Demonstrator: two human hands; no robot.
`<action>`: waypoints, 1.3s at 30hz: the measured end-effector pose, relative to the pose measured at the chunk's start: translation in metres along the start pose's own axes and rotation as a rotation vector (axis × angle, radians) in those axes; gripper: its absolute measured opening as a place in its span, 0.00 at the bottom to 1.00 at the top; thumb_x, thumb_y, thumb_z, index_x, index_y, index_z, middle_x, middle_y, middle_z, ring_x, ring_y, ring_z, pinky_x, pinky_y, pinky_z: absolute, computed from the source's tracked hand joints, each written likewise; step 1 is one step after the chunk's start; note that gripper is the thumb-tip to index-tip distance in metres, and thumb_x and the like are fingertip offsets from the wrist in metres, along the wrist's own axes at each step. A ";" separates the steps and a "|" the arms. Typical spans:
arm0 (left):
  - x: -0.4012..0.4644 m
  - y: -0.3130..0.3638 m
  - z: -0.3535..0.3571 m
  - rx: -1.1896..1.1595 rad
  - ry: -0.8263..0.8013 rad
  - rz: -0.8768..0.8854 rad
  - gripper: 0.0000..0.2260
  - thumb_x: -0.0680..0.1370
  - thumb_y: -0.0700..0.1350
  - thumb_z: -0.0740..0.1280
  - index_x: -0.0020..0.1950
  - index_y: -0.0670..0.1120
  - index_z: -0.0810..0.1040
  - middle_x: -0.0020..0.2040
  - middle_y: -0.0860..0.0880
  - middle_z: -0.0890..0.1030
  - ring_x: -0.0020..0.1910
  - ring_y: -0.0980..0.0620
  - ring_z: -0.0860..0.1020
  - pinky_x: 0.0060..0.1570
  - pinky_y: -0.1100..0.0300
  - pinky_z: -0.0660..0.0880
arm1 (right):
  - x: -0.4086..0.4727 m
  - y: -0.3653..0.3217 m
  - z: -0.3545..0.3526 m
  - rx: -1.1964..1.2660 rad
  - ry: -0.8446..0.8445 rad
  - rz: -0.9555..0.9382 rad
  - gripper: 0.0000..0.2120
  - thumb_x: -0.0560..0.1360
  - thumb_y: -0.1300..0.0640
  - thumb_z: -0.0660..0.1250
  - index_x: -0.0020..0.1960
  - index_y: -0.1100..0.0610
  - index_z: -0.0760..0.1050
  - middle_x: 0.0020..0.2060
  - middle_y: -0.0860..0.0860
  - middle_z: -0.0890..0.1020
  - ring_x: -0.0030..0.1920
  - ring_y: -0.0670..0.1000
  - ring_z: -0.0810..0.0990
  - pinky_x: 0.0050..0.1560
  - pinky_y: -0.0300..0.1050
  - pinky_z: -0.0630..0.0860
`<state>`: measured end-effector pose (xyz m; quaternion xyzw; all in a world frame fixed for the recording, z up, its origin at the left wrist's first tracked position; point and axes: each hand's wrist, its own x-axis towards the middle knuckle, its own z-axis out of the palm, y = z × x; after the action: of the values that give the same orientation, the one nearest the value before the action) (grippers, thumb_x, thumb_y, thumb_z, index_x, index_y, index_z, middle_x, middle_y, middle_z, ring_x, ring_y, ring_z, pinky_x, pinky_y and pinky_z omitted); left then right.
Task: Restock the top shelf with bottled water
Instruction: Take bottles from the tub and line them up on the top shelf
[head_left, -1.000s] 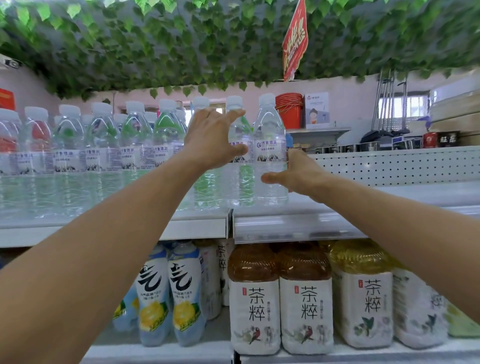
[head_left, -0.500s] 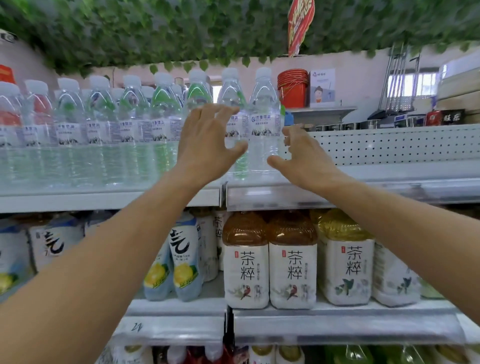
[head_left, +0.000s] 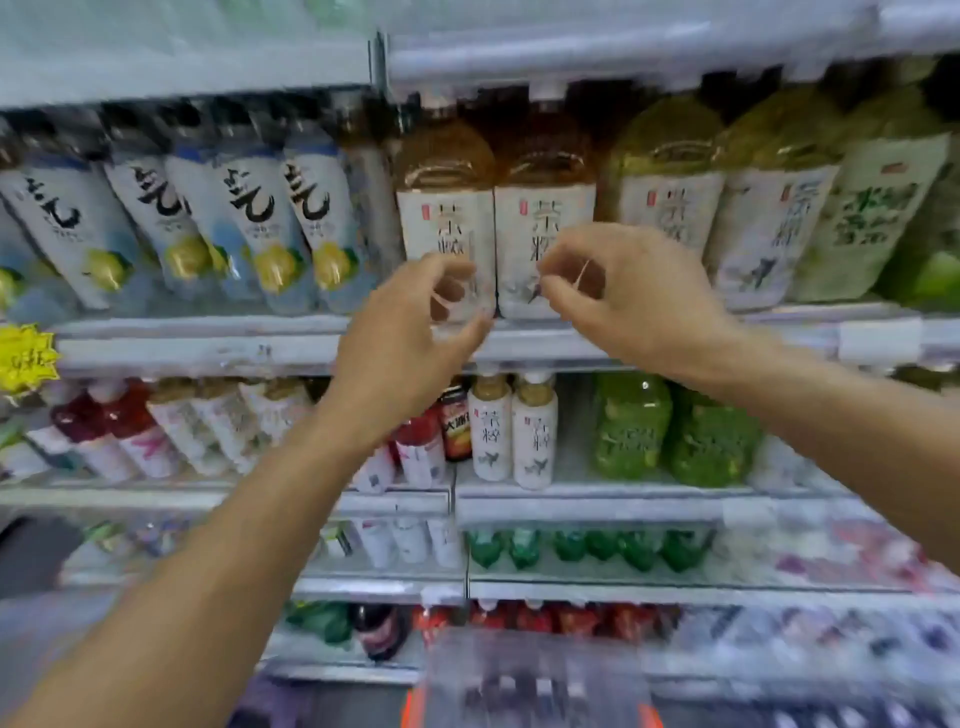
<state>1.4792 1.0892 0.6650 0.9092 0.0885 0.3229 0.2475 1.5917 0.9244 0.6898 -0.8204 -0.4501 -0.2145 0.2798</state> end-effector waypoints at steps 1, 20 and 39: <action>-0.014 -0.008 0.014 -0.019 -0.062 -0.072 0.16 0.77 0.50 0.71 0.63 0.50 0.76 0.52 0.53 0.79 0.49 0.53 0.78 0.49 0.56 0.75 | -0.015 0.008 0.012 0.034 -0.071 0.043 0.06 0.76 0.49 0.64 0.49 0.48 0.78 0.41 0.43 0.79 0.42 0.49 0.78 0.44 0.50 0.77; -0.358 -0.241 0.319 -0.173 -0.854 -1.285 0.17 0.77 0.48 0.71 0.64 0.44 0.76 0.55 0.46 0.81 0.42 0.51 0.77 0.28 0.71 0.68 | -0.401 0.128 0.362 0.274 -1.158 1.086 0.06 0.74 0.60 0.65 0.40 0.60 0.72 0.34 0.57 0.76 0.37 0.57 0.77 0.38 0.46 0.74; -0.464 -0.363 0.477 0.135 -0.916 -1.282 0.31 0.75 0.50 0.73 0.70 0.39 0.62 0.66 0.40 0.74 0.63 0.39 0.75 0.60 0.51 0.71 | -0.558 0.181 0.543 0.151 -1.012 1.577 0.33 0.67 0.58 0.77 0.64 0.65 0.65 0.55 0.58 0.76 0.53 0.58 0.79 0.45 0.46 0.74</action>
<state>1.4204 1.0658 -0.0905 0.7365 0.5040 -0.2951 0.3413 1.5209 0.8544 -0.1033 -0.8641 0.1547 0.4486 0.1679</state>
